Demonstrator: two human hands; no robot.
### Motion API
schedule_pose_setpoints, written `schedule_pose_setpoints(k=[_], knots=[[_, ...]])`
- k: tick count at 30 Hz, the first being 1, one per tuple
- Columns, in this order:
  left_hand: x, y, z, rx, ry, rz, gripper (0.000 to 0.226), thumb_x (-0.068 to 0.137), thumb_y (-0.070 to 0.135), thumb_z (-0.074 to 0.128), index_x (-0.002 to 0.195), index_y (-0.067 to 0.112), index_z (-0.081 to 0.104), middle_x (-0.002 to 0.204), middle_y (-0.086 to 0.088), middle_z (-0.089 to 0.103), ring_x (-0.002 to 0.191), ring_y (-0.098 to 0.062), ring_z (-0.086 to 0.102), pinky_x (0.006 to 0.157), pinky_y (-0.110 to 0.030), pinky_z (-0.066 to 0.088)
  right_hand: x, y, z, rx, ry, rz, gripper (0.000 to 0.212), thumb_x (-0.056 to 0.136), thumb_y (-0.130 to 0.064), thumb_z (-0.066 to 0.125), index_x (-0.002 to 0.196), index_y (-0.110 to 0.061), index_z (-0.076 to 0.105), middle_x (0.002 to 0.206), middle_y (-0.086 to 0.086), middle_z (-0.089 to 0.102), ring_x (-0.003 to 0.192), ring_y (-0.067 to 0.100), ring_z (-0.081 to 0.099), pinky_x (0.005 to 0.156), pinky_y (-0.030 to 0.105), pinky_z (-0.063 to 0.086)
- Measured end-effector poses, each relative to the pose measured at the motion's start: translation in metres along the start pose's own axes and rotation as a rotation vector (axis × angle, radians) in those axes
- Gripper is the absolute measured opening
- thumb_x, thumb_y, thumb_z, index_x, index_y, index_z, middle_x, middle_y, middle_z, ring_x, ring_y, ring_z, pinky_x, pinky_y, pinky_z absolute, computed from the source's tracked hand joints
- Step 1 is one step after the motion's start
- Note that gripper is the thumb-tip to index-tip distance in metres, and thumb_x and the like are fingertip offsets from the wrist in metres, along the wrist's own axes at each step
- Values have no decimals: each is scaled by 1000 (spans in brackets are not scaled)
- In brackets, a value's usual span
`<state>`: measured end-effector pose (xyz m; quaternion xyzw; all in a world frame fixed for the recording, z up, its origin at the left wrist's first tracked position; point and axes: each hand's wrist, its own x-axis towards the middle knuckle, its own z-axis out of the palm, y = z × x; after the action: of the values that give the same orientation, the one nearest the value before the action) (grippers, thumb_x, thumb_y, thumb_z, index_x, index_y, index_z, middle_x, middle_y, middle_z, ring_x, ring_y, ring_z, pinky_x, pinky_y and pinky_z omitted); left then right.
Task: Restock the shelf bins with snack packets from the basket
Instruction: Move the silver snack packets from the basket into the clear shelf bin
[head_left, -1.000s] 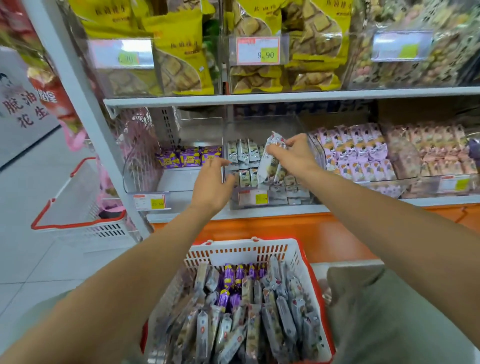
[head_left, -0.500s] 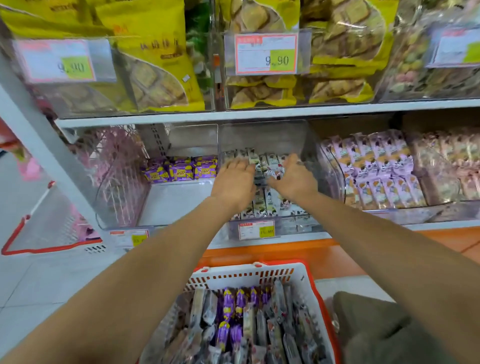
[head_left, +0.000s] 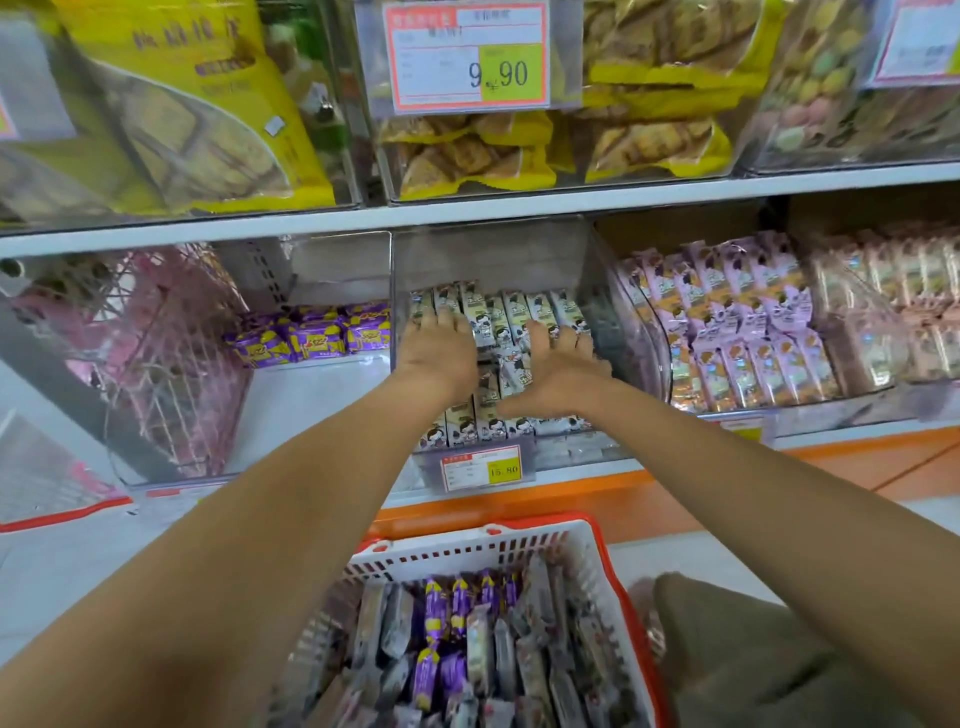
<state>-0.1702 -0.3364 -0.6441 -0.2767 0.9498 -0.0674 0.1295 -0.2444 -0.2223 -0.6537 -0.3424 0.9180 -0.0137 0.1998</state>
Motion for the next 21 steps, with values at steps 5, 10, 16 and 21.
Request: schedule_pose_setpoints(k=[5,10,16,21], knots=[[10,-4,6,-60,-5,107,75,98,16,45,156,26,-2,163,-3,-11,150,-28,-3,120,-48,8,4,5,-3,143,-24,4,92,82,-35,71,148,-23,9,150,16,17,141,36,17,105,47,39],[19,-3,11,-103,-24,94,72,99,18,46,156,22,2,163,-6,-6,150,-29,-1,121,-48,8,14,11,-14,326,204,1,70,88,-43,61,143,-15,27,142,21,30,133,36,29,99,41,37],[17,2,16,-193,-5,70,71,100,22,45,155,19,1,163,-8,-7,149,-30,-5,120,-46,6,41,3,-22,388,406,-16,67,87,-39,66,135,-6,33,134,23,40,128,38,35,97,40,38],[20,-1,17,-245,8,69,70,99,20,48,155,19,6,163,-8,-6,150,-29,-5,121,-45,7,65,0,-7,420,428,9,68,86,-47,66,131,-4,40,131,24,47,125,38,43,98,41,39]])
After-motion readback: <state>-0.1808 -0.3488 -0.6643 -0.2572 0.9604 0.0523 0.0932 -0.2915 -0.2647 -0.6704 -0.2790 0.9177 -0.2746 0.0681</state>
